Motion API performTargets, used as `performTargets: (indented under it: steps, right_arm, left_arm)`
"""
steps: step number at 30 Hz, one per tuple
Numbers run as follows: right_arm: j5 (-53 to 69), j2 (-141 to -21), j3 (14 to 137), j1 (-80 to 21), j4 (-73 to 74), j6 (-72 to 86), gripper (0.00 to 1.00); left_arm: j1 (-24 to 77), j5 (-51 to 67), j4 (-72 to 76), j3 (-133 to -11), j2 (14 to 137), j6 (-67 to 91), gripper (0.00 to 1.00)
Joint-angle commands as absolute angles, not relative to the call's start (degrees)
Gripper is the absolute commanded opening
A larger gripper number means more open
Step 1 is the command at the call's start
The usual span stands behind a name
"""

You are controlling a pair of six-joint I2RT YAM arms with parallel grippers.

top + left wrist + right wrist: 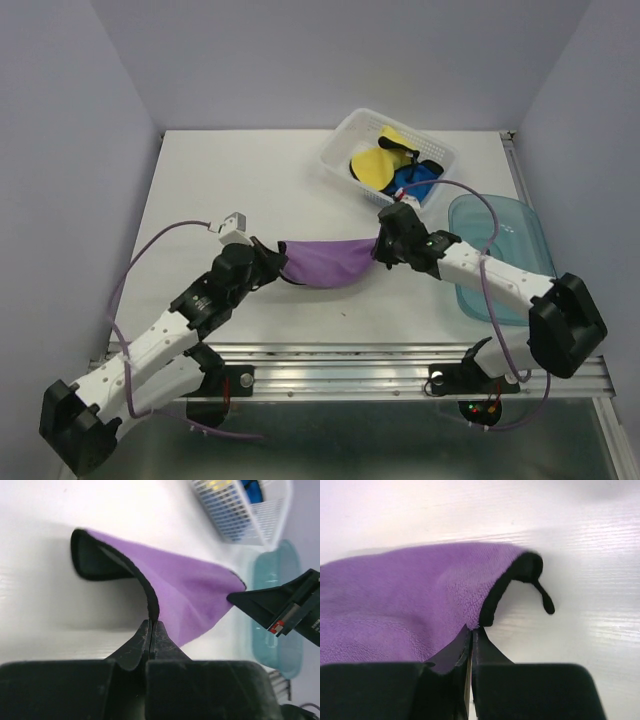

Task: Fold and stack the towels
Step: Flatten out the crumpled towel

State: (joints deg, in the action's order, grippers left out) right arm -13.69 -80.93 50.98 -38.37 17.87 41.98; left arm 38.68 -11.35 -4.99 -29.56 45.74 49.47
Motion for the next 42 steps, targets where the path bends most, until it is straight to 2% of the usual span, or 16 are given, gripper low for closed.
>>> performTargets:
  steps: [1, 5, 10, 13, 18, 21, 23, 25, 27, 29, 35, 38, 42]
  right_arm:
    - [-8.9, -72.4, 59.3, -39.4, 30.8, 41.0, 0.01]
    - [-7.3, -70.1, 65.6, -40.1, 42.3, 40.9, 0.01]
    - [-11.0, -72.3, 67.1, -40.2, 44.6, 40.3, 0.04]
    - [-12.6, -79.9, 69.1, -40.1, 42.8, 39.1, 0.07]
    - [-14.7, -95.0, 81.5, -38.4, 38.5, 37.4, 0.10]
    - [-14.2, -102.4, 86.8, -37.8, 37.8, 36.1, 0.35]
    - [-12.2, -104.8, 88.9, -37.7, 37.6, 34.1, 0.44]
    - [-9.2, -104.5, 86.4, -37.7, 35.2, 31.7, 0.51]
    - [-8.3, -102.3, 84.1, -37.8, 32.2, 30.0, 0.52]
    - [-7.0, -100.4, 81.5, -37.7, 30.6, 29.0, 0.57]
    - [-5.3, -90.4, 67.5, -37.7, 23.8, 22.8, 0.69]
    - [-6.3, -87.9, 62.8, -37.7, 22.9, 22.9, 0.70]
    - [-0.4, -85.7, 56.9, -37.7, 18.7, 21.4, 0.70]
  left_arm:
    - [39.0, -8.1, -3.3, -29.0, 36.1, 46.8, 0.00]
    - [39.0, -6.6, -3.4, -29.5, 30.9, 46.6, 0.00]
    - [39.0, -12.4, -3.9, -29.5, 32.8, 48.4, 0.00]
    - [38.8, -17.0, -4.2, -29.2, 39.1, 52.1, 0.00]
    - [33.1, -19.8, -2.3, -31.9, 53.0, 52.6, 0.00]
    - [26.0, -14.6, 1.0, -32.3, 57.5, 49.4, 0.00]
    - [24.0, -13.8, 3.3, -32.1, 59.4, 48.2, 0.00]
    - [23.7, -14.6, 4.0, -32.1, 60.6, 47.7, 0.00]
    - [22.9, -14.9, 4.4, -32.0, 61.3, 47.8, 0.00]
    - [22.2, -14.5, 5.1, -32.1, 62.7, 47.6, 0.00]
    - [20.8, -12.7, 6.9, -32.0, 65.6, 47.3, 0.00]
    - [20.5, -11.8, 7.8, -32.0, 66.3, 47.3, 0.00]
    - [20.5, -10.5, 8.2, -32.3, 67.0, 46.9, 0.00]
